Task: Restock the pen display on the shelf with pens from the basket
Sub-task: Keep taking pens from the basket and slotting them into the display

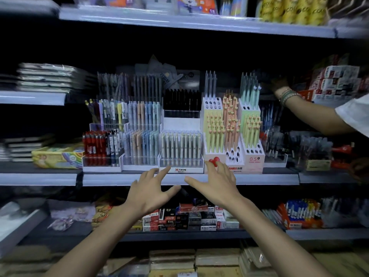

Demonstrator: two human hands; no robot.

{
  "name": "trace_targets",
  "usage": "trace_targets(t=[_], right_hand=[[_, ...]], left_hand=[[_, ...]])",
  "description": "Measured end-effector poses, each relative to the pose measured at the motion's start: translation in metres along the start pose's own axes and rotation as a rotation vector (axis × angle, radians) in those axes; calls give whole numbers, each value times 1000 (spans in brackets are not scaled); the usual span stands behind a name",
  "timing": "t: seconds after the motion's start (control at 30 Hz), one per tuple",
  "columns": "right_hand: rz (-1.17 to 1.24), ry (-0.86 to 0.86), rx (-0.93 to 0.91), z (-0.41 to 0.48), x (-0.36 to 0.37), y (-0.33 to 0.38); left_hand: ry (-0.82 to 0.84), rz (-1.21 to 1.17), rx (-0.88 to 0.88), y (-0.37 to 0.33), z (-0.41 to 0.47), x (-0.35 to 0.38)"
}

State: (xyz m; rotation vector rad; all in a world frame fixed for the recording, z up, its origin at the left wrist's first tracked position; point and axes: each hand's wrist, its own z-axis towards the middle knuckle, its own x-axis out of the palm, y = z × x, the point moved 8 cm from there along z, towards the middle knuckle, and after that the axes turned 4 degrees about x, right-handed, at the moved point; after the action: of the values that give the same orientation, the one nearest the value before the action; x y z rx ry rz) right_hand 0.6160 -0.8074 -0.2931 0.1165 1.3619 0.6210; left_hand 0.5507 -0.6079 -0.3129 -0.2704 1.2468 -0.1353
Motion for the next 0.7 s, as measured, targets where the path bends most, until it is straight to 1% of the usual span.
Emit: trace_targets(t=[0.1, 0.23, 0.4, 0.5, 0.7], right_hand=[[-14, 43, 1, -20, 7, -2], [-39, 99, 16, -44, 24, -9], [-68, 145, -29, -68, 66, -17], [-61, 197, -38, -74, 101, -25], [-101, 361, -90, -87, 200, -35]], left_hand=[[-12, 40, -12, 14, -22, -4], [39, 78, -28, 25, -50, 0], [20, 97, -47, 40, -77, 14], [33, 140, -65, 55, -96, 38], [181, 117, -147, 107, -140, 119]])
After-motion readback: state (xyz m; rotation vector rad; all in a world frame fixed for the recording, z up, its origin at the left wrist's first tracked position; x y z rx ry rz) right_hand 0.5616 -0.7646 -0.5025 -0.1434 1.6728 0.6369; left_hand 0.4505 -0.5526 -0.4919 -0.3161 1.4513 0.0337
